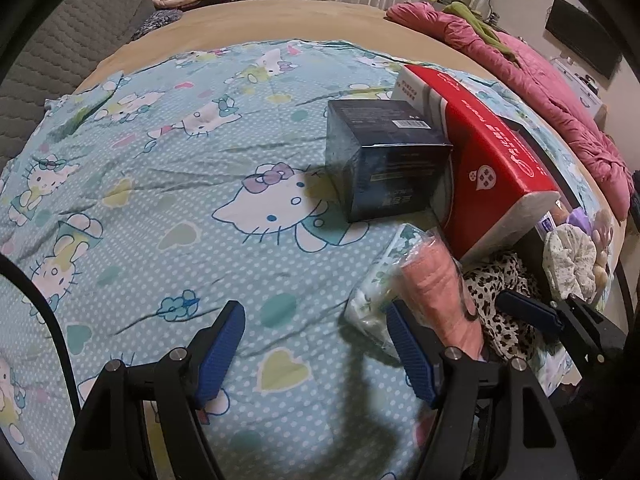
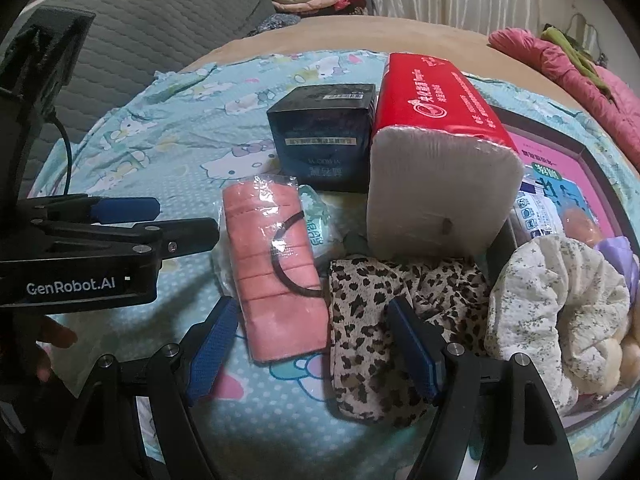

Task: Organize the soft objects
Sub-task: 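Grasp the white Flower packet with the left gripper while the right gripper grasps the pink towel and leopard scrunchie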

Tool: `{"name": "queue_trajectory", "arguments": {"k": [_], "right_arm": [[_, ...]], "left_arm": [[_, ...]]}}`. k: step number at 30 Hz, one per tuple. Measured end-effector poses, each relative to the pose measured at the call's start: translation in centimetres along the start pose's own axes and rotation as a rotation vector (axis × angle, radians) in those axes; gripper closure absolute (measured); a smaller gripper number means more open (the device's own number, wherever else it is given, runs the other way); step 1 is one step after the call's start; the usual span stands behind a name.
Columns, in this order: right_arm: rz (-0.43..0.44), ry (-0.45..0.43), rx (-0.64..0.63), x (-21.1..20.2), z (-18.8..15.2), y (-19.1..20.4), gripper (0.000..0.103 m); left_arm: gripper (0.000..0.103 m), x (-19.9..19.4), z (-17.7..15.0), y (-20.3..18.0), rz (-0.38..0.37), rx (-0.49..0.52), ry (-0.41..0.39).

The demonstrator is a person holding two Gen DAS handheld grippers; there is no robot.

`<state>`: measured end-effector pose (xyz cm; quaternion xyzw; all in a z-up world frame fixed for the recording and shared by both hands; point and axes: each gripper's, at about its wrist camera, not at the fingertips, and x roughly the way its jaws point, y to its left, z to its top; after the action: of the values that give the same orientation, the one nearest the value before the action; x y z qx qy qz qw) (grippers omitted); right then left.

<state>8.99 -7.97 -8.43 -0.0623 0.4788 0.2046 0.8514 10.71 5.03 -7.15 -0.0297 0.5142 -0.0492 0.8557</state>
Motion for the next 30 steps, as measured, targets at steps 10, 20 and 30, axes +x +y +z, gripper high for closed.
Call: {"name": "queue_trajectory", "arguments": {"k": [10, 20, 30], "right_arm": [[0.045, 0.008, 0.064, 1.2, 0.1, -1.3, 0.028], [0.065, 0.034, 0.104, 1.3, -0.1, -2.9, 0.062], [0.075, 0.021, 0.149, 0.3, -0.4, -4.7, 0.091]], "left_arm": [[0.030, 0.7, 0.4, -0.6, -0.016, 0.024, 0.006], [0.030, 1.2, 0.6, -2.6, -0.079, 0.102, -0.002], [0.030, 3.7, 0.7, -4.7, -0.082, 0.189, 0.043]]}}
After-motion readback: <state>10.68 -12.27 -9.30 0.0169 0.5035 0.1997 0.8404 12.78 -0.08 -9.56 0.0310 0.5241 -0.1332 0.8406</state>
